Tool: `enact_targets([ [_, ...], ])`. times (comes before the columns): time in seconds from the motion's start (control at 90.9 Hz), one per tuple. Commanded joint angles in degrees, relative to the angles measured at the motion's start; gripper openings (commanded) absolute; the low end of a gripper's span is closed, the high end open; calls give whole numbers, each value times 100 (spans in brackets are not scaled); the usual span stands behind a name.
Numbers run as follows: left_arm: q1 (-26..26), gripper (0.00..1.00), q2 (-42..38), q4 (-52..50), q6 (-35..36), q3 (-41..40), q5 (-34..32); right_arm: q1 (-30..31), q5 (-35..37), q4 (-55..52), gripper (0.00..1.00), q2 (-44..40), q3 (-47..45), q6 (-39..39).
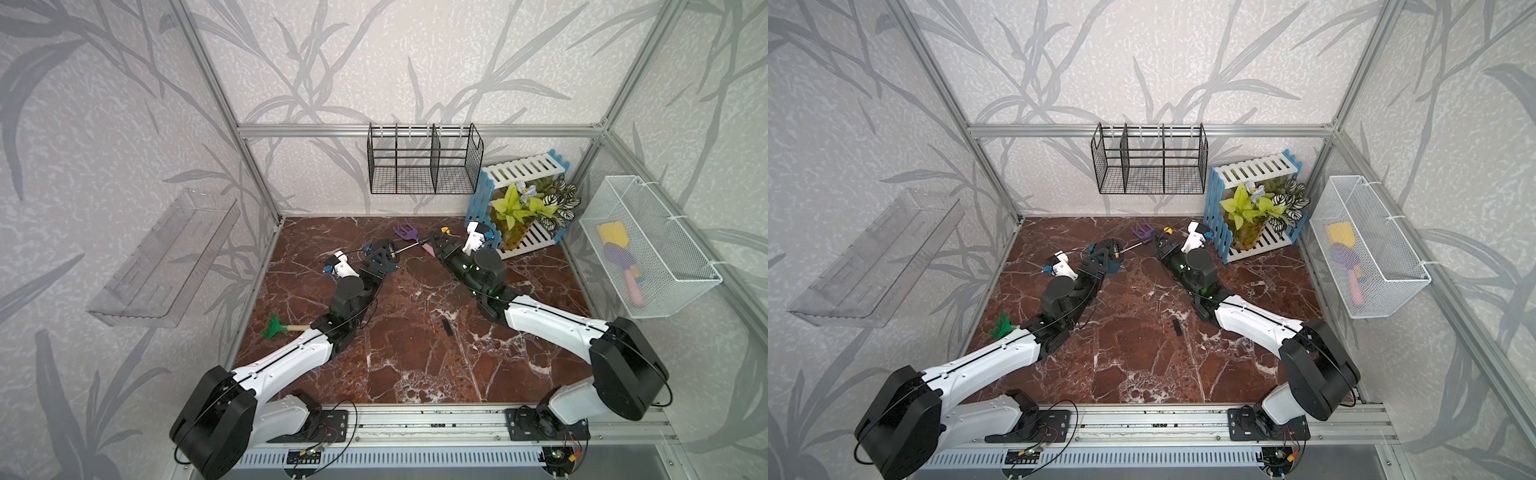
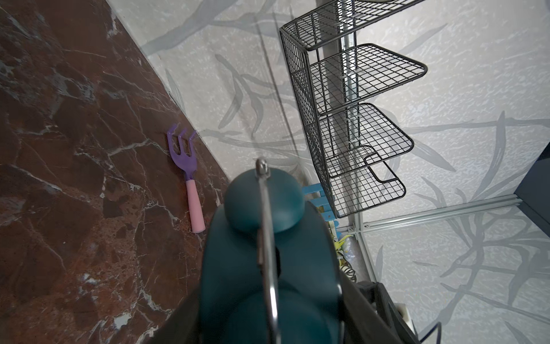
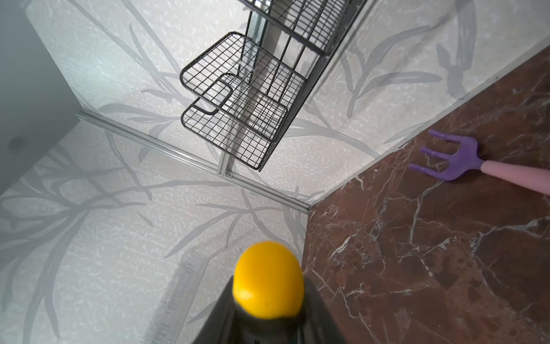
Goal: Remove the battery from the alarm
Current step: Release the battery from the alarm.
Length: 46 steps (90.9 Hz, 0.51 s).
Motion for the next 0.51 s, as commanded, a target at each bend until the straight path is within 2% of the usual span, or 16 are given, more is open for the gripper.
enact_targets([
  [0.0,-82,9,-134,1429,-217,348,681,144,-578,-51,0,113,-90,569],
  [0.055,-68,9,-135,1417,-222,352,691,144,-584,64,0,144,-90,601],
  [0.11,-63,9,-128,1410,-218,350,699,154,-816,-16,0,159,34,148],
  [0.132,-59,9,-122,1412,-221,356,710,201,-877,-398,0,125,196,-32],
  [0.253,-45,9,-55,1432,-200,409,829,864,-578,-2913,0,-85,1553,-2697],
  [0.385,-27,9,86,1550,-191,505,1036,1417,-312,-4222,0,313,2598,-4440],
  [0.44,-19,9,149,1612,-205,543,1122,1599,-304,-4383,0,456,2772,-4771],
  [0.495,-11,9,192,1672,-232,569,1187,1552,-340,-4177,0,493,2627,-4482],
])
